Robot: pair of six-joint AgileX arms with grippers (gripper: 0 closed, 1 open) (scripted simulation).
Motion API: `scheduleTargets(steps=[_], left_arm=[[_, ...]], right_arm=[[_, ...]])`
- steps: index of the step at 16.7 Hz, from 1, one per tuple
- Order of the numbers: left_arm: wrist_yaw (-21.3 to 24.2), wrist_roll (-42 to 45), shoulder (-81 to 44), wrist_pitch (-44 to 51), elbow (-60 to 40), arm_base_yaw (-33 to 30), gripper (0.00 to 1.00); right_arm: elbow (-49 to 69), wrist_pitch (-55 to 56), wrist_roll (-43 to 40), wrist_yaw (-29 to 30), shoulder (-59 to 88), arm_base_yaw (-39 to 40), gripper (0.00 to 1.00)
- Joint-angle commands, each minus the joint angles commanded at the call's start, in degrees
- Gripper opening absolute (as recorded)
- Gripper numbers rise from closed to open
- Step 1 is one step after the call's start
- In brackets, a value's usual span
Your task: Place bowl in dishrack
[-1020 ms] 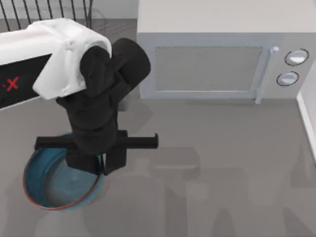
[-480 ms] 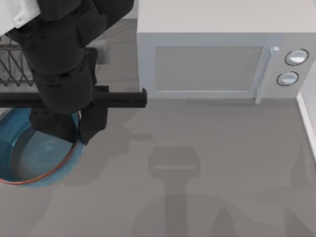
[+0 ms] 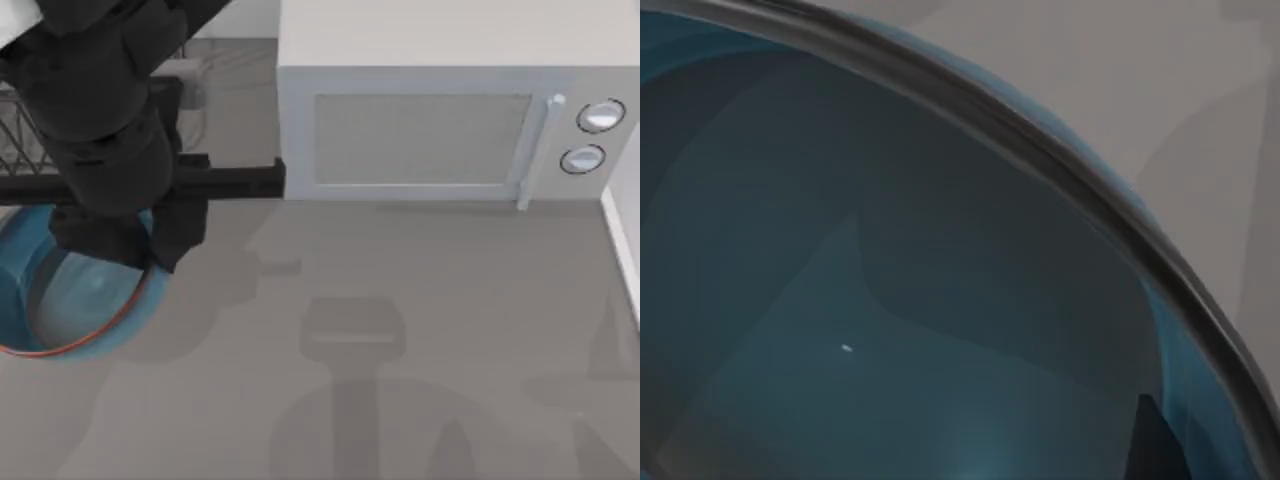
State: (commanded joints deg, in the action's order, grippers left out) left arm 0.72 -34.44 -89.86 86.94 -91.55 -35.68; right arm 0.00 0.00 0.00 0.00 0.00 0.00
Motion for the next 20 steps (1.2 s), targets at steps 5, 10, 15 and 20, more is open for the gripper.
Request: scheduleTargets(steps=[5,10,15,20], left_arm=[[2.82,8.60,8.96,-16.73,5.82,10.34,0.00],[6.41,19.69,20.45,-42.73,15.07,25.08,0.00],[9.65,30.22,32.41,-65.43,23.89,39.17,0.00],[11.14,35.16,38.85,-74.01,27.75,46.06,0.00]], right_arm=[[0.00,0.00,0.00,0.00,0.00,0.00,1.00],[0.00,0.00,0.00,0.00,0.00,0.00,1.00],[0.00,0.00,0.00,0.00,0.00,0.00,1.00],[0.00,0.00,0.00,0.00,0.00,0.00,1.00]])
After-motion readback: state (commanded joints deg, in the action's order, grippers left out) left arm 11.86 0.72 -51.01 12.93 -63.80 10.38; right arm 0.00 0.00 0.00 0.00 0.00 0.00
